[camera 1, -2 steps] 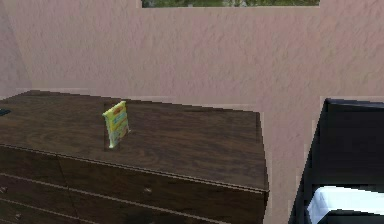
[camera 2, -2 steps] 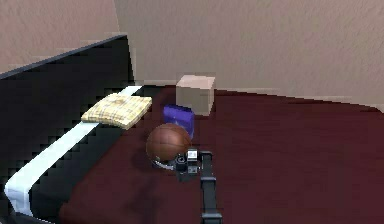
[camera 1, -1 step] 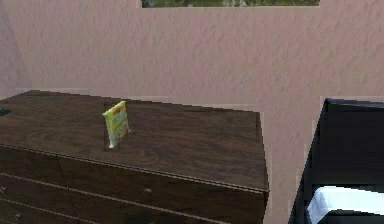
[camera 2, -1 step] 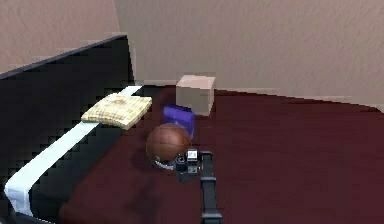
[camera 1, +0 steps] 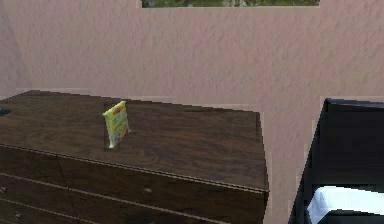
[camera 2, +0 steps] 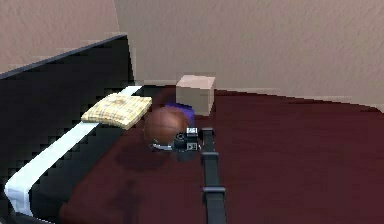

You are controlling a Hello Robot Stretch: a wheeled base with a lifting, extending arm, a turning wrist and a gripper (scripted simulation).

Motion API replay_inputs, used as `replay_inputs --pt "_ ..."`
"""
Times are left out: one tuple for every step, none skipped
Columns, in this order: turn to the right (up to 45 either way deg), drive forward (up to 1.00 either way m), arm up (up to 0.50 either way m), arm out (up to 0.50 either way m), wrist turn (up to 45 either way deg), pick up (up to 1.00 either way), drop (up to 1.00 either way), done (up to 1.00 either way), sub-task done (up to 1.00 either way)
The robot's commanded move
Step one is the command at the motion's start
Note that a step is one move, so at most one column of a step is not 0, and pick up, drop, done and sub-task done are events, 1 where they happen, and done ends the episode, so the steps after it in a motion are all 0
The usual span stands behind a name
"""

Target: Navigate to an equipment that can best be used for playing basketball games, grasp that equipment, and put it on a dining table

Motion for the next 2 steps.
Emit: replay_inputs --pt "0.0 0.00 0.24 0.00 0.0 0.00 0.00 0.00 0.00" --pt "0.0 0.00 0.00 0.00 -45.0 0.00 0.00 0.00 0.00"
